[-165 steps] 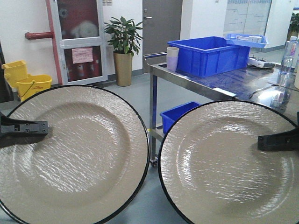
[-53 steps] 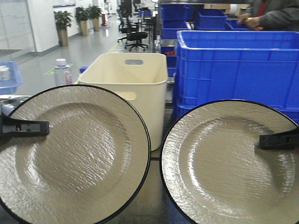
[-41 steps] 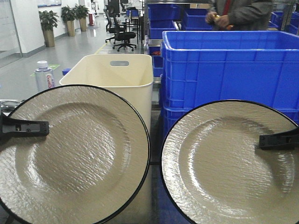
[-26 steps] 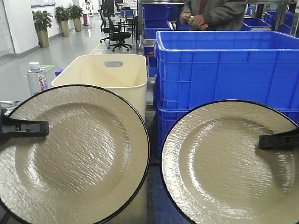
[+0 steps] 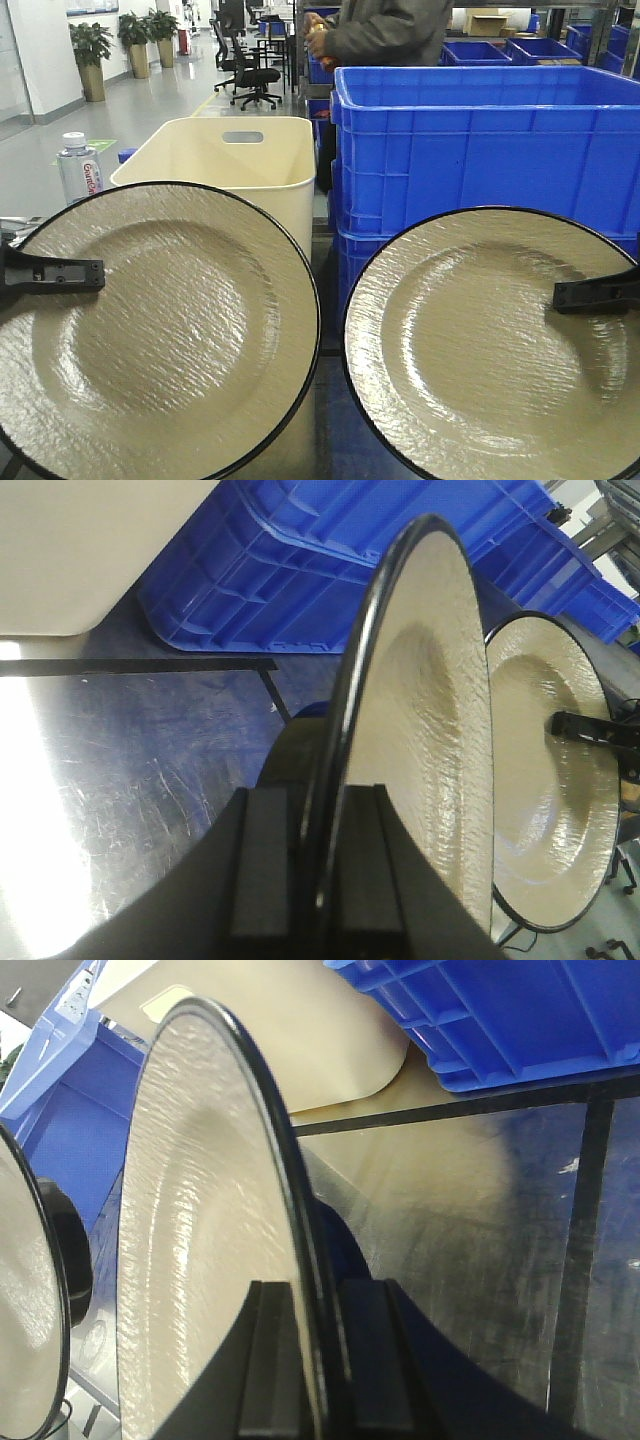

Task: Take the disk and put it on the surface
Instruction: 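Lower the left-held plate flat onto the table and open the left gripper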

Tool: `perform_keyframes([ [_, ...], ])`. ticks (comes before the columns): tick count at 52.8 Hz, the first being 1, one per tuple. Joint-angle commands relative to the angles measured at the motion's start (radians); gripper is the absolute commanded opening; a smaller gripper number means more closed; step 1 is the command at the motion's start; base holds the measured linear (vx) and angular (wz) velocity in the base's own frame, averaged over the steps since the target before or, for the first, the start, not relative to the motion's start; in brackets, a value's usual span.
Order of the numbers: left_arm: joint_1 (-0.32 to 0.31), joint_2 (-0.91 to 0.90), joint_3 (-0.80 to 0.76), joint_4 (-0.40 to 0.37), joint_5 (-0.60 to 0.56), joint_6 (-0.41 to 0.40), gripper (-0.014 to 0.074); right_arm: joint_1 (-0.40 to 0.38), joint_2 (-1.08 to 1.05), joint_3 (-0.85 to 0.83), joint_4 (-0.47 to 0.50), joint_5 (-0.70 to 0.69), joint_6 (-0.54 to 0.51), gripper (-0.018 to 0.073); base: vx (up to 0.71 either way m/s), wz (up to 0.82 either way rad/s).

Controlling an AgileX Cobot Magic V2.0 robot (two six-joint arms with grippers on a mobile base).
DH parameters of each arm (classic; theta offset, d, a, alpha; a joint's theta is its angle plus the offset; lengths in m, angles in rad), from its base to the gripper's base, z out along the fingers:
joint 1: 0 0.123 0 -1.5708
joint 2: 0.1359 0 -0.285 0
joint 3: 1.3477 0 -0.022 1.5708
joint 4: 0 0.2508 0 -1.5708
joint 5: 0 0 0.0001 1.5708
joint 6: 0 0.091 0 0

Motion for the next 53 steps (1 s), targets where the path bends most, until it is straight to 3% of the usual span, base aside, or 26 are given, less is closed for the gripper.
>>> perform_keyframes([
  [1, -0.003, -0.032, -0.034, -0.145, -0.009, -0.018, -0.0005, -0.003, -0.030, -0.030, 0.141, -0.038, 0.007, -0.0009, 0.00, 0.00],
  [11, -0.003, -0.032, -0.034, -0.134, -0.026, 0.002, -0.0005, -0.003, -0.030, -0.030, 0.146, -0.072, -0.004, -0.0009, 0.00, 0.00],
  [24, -0.006, -0.017, -0.034, 0.029, -0.081, 0.022, -0.0005, -0.003, -0.030, -0.030, 0.258, -0.144, -0.064, -0.0009, 0.00, 0.00],
  [34, -0.010, 0.081, -0.034, 0.021, -0.142, -0.011, -0.0004, -0.003, -0.030, -0.030, 0.372, -0.176, -0.084, -0.0009, 0.00, 0.00],
  [40, -0.063, 0.181, -0.034, -0.041, -0.159, -0.010, -0.0002, -0.003, -0.030, -0.030, 0.421, -0.174, -0.084, -0.0009, 0.00, 0.00],
  [45, -0.148, 0.251, -0.034, -0.091, -0.198, 0.002, -0.0002, -0.003, -0.030, -0.030, 0.439, -0.173, -0.084, -0.0009, 0.00, 0.00],
  [53, -0.276, 0.334, -0.034, -0.090, -0.254, 0.009, -0.0002, -0.003, -0.030, -0.030, 0.439, -0.167, -0.084, -0.0009, 0.00, 0.00],
])
